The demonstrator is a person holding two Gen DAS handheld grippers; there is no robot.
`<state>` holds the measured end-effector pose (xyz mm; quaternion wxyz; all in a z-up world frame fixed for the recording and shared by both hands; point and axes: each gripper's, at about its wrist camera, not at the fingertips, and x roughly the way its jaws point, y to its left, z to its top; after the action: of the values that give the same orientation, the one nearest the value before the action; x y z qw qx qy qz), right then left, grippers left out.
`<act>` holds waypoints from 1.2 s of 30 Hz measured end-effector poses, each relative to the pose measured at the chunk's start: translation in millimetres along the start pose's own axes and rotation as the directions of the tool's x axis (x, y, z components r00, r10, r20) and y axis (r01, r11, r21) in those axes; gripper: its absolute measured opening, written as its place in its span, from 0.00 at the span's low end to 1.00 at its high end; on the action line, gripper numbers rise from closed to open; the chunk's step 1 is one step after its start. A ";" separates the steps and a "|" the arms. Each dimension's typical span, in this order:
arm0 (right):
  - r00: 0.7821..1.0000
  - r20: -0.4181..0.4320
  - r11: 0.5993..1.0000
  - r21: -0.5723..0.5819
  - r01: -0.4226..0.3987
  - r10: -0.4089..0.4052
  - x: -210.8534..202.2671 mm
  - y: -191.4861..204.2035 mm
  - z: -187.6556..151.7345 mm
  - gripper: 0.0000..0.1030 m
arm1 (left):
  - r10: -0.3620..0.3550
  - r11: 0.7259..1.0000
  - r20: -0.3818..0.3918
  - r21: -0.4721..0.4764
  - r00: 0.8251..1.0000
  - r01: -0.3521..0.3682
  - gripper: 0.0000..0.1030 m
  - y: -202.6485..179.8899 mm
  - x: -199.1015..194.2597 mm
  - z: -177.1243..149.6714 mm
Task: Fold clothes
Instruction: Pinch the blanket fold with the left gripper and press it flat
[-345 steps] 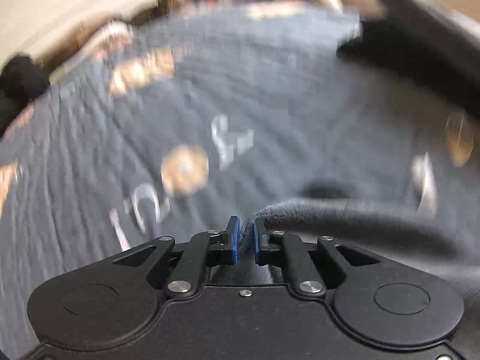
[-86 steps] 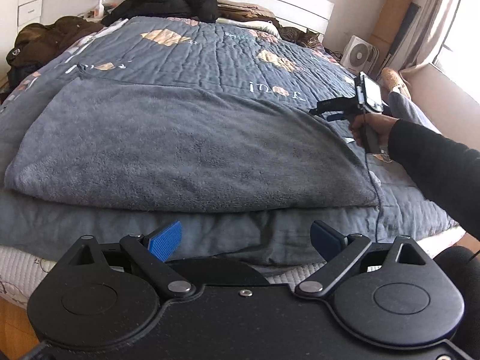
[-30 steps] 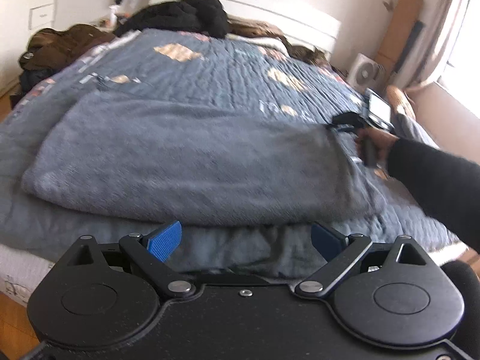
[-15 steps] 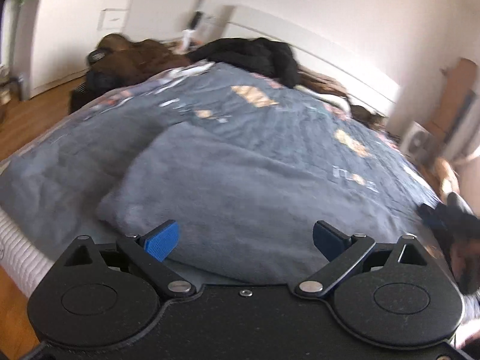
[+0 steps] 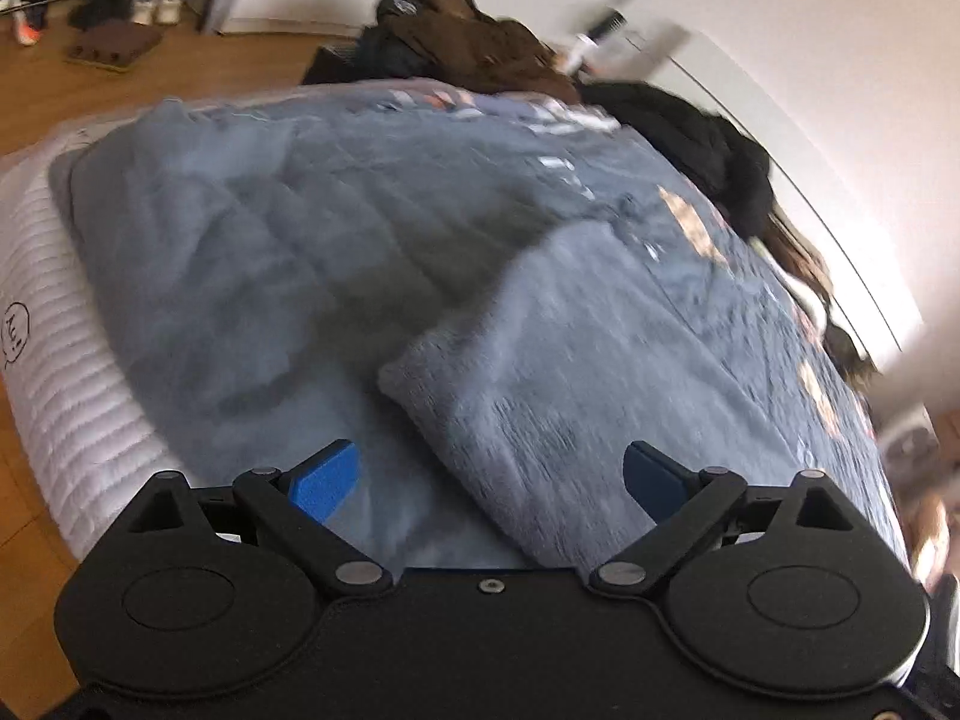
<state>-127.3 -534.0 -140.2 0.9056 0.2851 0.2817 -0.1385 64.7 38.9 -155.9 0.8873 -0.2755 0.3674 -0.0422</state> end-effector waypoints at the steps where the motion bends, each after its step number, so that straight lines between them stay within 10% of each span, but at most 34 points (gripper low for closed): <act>1: 0.998 0.000 0.998 -0.005 -0.060 0.060 0.3 10.8 -0.5 0.63 | 0.015 1.000 0.015 0.007 1.000 -0.015 0.91 0.6 3.5 -0.2; 7: 0.965 -0.058 0.961 -0.098 -0.260 0.255 20.5 77.4 -19.5 0.67 | 0.035 0.997 0.038 -0.066 0.999 -0.033 0.89 7.2 22.6 1.8; 19: 0.970 -0.157 0.972 -0.112 -0.206 0.188 60.1 110.2 -39.1 0.68 | 0.032 0.981 0.036 -0.192 0.999 -0.025 0.87 12.0 43.7 0.4; 23: 0.970 -0.138 0.973 -0.082 -0.214 0.202 65.4 107.8 -38.2 0.68 | 0.033 0.990 0.032 -0.142 0.999 -0.028 0.17 2.2 49.2 0.9; 29: 0.957 -0.174 0.966 -0.078 -0.248 0.231 71.3 104.9 -39.7 0.68 | -0.014 0.999 0.033 -0.044 0.999 0.015 0.18 -10.6 42.1 7.6; 32: 0.947 -0.198 0.960 -0.067 -0.272 0.254 69.2 102.4 -41.3 0.68 | -0.009 0.990 0.026 -0.138 1.000 0.013 0.50 2.8 43.2 3.7; 36: 0.930 -0.207 0.944 -0.059 -0.323 0.306 59.8 105.0 -39.5 0.68 | -0.006 0.989 0.028 -0.151 1.000 0.010 0.55 8.1 42.0 -4.9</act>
<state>-53.1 -432.0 -156.2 0.8963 0.2968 0.3256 0.0500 90.9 31.9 -189.4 0.8687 -0.3438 0.3564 -0.0140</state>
